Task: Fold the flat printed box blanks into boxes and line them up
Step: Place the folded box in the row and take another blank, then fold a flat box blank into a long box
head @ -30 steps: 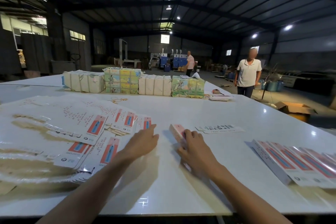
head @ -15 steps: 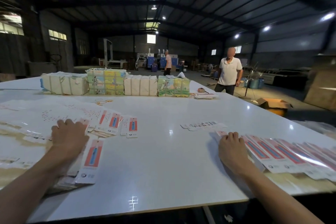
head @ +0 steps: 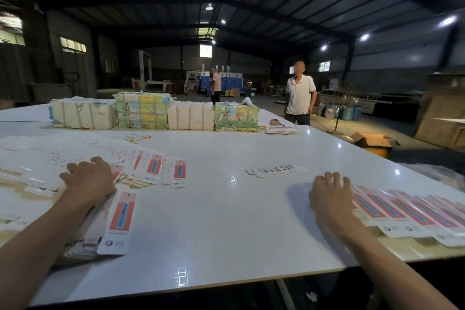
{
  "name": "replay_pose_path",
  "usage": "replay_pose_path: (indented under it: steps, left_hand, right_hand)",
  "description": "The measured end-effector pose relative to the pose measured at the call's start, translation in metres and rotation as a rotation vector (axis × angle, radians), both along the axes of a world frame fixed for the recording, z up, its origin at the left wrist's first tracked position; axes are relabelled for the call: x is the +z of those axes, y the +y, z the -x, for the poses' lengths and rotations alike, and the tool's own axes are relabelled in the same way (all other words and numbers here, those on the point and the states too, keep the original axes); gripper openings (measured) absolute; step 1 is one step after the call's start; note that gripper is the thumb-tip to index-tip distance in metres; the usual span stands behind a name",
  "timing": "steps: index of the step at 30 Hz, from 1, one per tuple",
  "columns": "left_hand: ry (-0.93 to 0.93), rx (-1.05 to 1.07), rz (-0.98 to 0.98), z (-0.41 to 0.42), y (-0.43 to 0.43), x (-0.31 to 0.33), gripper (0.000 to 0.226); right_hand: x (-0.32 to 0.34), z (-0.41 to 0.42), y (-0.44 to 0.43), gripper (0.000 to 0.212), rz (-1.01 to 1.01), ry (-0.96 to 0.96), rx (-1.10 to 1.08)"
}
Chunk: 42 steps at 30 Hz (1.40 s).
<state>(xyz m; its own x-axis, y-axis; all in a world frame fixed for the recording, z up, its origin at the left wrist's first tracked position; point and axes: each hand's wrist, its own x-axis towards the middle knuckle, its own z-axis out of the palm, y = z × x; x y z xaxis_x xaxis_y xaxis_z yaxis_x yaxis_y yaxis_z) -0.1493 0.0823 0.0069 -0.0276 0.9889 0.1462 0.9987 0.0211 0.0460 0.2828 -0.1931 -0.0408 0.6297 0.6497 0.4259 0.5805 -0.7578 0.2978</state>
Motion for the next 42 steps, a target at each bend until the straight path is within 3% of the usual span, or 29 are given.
replay_pose_path:
  steps: [2,7,11,14,17,19,23,26,28,31,34,36,42]
  left_hand:
    - [0.029,0.017,0.018,0.003,0.006,0.003,0.086]
    - [-0.118,0.01,0.103,0.013,0.019,0.01,0.102]
    - [-0.307,-0.179,0.128,0.001,0.015,0.01,0.052]
    - [-0.714,-0.322,0.295,-0.021,0.002,0.003,0.03]
    - [-1.311,-0.42,0.682,-0.051,-0.026,-0.005,0.034]
    - [-1.542,-0.509,0.885,-0.075,-0.044,-0.011,0.039]
    - [-1.557,-0.687,1.058,-0.117,-0.065,-0.025,0.064]
    - [-1.479,-0.739,1.052,-0.133,-0.07,-0.027,0.077]
    - [-1.464,-0.731,1.042,-0.14,-0.072,-0.03,0.072]
    - [-1.631,-0.663,1.089,-0.148,-0.075,-0.045,0.052]
    - [-1.673,-0.596,0.95,-0.15,-0.072,-0.059,0.069]
    - [-1.664,-0.647,1.056,-0.148,-0.073,-0.064,0.078]
    - [-1.608,-0.709,1.087,-0.148,-0.08,-0.059,0.069]
  right_hand:
    - [0.005,0.019,0.019,0.042,-0.063,0.017,0.121]
    - [0.012,0.087,0.085,0.035,-0.177,0.117,0.547]
    - [-0.002,0.137,0.121,0.034,-0.247,0.444,0.83]
    - [-0.019,0.15,0.128,0.034,-0.347,0.68,0.945]
    - [-0.022,0.147,0.131,0.038,-0.514,0.958,1.021]
    - [-0.017,0.142,0.131,0.045,-0.629,1.105,1.038]
    - [-0.014,0.136,0.129,0.058,-0.753,1.218,1.045]
    - [-0.012,0.129,0.128,0.054,-0.804,1.261,0.979]
    - [-0.011,0.123,0.129,0.048,-0.819,1.341,0.972]
    - [-0.01,0.12,0.131,0.036,-0.814,1.506,0.939]
    - [-0.007,0.119,0.134,0.031,-0.788,1.607,0.913]
    - [-0.003,0.117,0.134,0.032,-0.75,1.635,0.915]
    - [0.021,0.104,0.132,0.027,-0.679,1.671,0.974]
